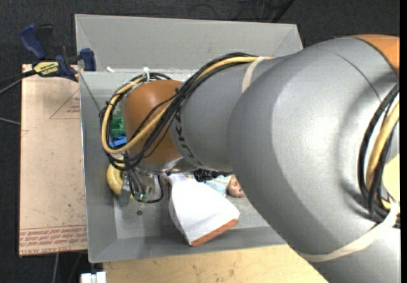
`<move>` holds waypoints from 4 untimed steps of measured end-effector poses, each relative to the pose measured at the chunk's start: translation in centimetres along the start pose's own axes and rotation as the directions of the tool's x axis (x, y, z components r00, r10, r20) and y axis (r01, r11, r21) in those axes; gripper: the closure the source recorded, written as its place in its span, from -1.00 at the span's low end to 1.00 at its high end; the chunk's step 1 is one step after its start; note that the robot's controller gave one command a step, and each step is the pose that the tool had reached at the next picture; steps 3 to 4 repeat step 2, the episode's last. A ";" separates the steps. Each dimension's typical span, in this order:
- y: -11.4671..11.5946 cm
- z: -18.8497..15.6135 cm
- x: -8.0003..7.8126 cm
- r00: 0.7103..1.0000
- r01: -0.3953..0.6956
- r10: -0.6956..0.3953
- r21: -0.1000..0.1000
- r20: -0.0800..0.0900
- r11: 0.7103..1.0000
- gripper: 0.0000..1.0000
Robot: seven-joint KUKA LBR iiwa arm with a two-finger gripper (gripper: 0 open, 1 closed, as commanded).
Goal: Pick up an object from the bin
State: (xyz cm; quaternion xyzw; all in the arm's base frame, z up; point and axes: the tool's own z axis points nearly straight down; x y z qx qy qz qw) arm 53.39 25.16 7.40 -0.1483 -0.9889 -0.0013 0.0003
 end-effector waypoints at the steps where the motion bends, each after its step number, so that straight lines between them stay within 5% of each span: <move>1: -0.1 -2.2 0.1 1.000 0.000 0.000 0.003 -0.004 1.000 1.00; 4: 0.0 -4.4 0.0 1.000 0.000 0.000 -0.001 0.000 1.000 1.00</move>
Offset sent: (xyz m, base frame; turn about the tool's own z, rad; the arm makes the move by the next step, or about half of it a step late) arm 0.0002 -0.0001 0.0910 0.0000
